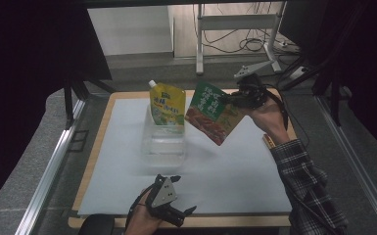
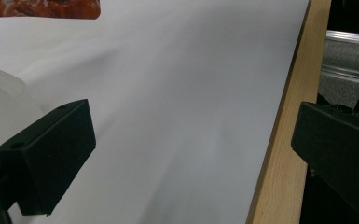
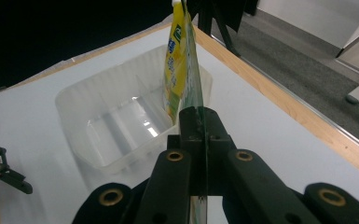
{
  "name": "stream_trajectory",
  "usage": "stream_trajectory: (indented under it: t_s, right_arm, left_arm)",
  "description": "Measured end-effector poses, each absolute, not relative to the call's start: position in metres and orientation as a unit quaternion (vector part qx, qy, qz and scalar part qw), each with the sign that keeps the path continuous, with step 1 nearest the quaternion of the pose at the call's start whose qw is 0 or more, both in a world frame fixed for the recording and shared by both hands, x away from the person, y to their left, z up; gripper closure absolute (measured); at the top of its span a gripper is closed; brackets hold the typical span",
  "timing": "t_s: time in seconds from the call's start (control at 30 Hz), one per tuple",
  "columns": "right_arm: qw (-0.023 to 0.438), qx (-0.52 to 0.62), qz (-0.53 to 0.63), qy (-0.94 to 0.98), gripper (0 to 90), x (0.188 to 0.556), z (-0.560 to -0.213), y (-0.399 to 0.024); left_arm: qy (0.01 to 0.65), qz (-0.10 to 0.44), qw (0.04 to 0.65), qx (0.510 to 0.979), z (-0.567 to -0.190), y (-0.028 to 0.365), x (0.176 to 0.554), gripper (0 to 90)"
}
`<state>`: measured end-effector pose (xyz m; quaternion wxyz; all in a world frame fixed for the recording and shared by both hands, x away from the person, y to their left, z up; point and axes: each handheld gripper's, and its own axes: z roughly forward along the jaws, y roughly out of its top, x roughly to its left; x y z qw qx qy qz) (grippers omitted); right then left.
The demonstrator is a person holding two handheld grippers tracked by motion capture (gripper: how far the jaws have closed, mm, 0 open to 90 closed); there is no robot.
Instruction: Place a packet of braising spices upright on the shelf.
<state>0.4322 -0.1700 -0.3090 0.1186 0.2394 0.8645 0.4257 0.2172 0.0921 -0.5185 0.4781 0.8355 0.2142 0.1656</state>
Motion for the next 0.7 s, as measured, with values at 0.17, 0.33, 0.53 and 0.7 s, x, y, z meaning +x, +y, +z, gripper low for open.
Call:
stream_trajectory:
  t_s: [0.17,0.33,0.53,0.7]
  right_arm:
    - [0.111,0.233,0.433,0.864,89.2,0.431,-0.303,-0.167]
    - [0.107,0.222,0.433,0.867,89.2,0.43,-0.299,-0.159]
    - [0.104,0.214,0.437,0.868,89.2,0.429,-0.295,-0.153]
    - [0.103,0.215,0.436,0.868,89.2,0.425,-0.293,-0.157]
  left_arm:
    - [0.213,0.166,0.479,0.835,-0.518,0.092,0.217,0.0]
    - [0.211,0.168,0.48,0.835,-0.518,0.092,0.217,0.0]
    - [0.208,0.169,0.481,0.835,-0.518,0.092,0.216,0.0]
    - [0.208,0.169,0.48,0.835,-0.518,0.091,0.216,0.0]
